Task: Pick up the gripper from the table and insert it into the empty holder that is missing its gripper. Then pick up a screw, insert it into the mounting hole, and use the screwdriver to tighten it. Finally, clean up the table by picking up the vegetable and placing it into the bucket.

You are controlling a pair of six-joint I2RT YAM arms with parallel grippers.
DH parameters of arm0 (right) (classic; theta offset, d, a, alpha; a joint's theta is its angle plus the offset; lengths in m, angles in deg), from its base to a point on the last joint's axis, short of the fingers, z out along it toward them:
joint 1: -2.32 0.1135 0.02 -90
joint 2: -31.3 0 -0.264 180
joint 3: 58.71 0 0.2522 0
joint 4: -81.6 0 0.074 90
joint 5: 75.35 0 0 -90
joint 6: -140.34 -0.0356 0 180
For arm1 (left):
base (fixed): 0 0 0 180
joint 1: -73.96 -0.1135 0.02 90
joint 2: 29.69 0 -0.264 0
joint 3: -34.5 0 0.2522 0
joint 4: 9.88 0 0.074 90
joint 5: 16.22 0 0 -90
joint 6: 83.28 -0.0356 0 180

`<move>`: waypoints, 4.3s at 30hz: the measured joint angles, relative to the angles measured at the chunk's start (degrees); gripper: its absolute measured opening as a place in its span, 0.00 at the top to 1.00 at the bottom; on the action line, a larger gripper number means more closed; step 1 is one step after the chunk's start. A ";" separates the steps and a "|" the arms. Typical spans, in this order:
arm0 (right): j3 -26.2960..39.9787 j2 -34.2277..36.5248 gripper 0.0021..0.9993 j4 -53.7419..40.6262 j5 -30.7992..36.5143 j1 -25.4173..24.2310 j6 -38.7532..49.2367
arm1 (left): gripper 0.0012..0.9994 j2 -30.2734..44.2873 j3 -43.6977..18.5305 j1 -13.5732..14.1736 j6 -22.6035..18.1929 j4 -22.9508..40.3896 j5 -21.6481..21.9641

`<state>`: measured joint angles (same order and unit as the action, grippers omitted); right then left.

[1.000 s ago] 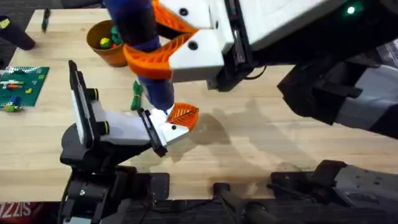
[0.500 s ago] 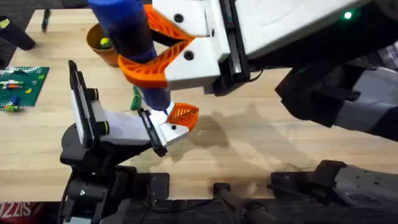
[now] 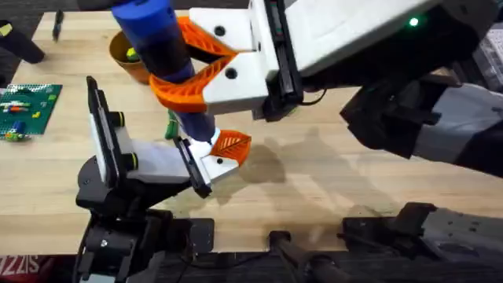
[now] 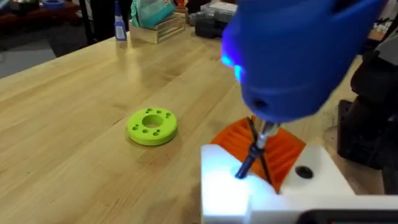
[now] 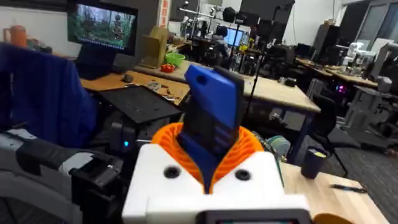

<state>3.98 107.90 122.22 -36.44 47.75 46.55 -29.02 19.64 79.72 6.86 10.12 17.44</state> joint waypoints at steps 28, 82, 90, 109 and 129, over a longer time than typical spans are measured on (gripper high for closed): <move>0.17 0.84 0.97 -3.09 0.04 -0.24 2.77 | 1.00 -0.01 0.00 0.00 0.02 0.00 0.04; 0.85 2.86 0.97 -6.63 0.44 -0.90 2.97 | 1.00 0.00 0.00 0.00 0.10 0.02 0.24; 0.64 2.86 0.97 -6.54 0.46 -0.90 2.97 | 1.00 0.01 0.00 0.00 0.11 0.04 0.22; -0.82 2.23 0.97 -5.56 2.19 -0.98 2.90 | 1.00 0.01 0.00 0.00 0.39 0.09 0.28; -2.07 2.93 0.97 5.17 0.96 -1.77 -2.84 | 1.00 0.01 0.00 0.00 0.26 -0.05 0.61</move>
<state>1.91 110.83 127.39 -35.48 45.98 43.72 -29.00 19.64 79.72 7.12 10.07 18.06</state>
